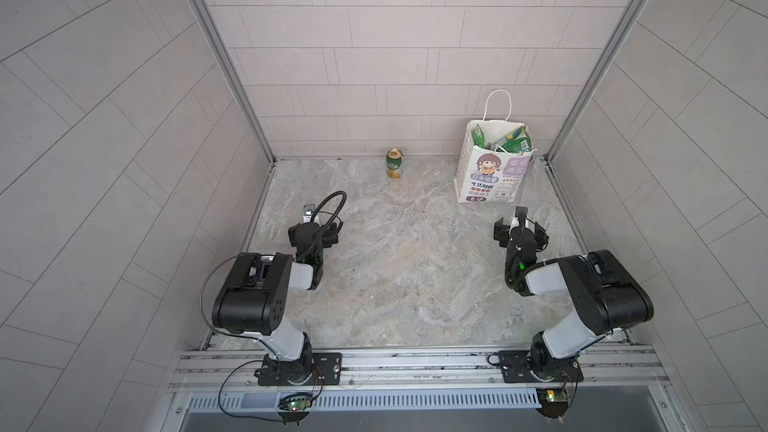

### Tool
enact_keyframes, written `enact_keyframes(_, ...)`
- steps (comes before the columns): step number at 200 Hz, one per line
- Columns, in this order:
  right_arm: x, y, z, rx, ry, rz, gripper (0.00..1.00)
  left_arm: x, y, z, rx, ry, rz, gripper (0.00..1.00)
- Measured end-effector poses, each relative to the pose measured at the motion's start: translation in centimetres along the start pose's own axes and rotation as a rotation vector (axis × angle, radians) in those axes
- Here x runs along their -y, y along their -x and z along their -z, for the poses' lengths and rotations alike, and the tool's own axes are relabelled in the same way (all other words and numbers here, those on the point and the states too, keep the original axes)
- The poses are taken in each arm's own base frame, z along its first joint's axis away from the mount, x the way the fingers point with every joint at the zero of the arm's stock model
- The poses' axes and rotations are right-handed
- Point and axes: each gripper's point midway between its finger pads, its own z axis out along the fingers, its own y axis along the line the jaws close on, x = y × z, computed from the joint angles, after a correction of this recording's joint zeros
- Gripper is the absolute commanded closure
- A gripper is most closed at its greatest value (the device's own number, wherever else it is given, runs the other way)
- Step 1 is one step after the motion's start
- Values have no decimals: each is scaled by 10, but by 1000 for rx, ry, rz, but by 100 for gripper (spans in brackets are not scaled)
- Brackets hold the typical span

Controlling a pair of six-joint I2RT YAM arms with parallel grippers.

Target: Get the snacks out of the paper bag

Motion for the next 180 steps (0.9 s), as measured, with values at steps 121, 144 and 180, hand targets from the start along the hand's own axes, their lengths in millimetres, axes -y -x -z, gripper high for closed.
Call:
enact_keyframes(121,0,0,0,0,0,0,1,-6,0,0,0,24,14,0)
enact_keyframes(144,0,0,0,0,0,0,1,-8,0,-1,0,34,23,0)
enact_keyframes(180,0,0,0,0,0,0,1,-9,0,-1,0,37,24,0)
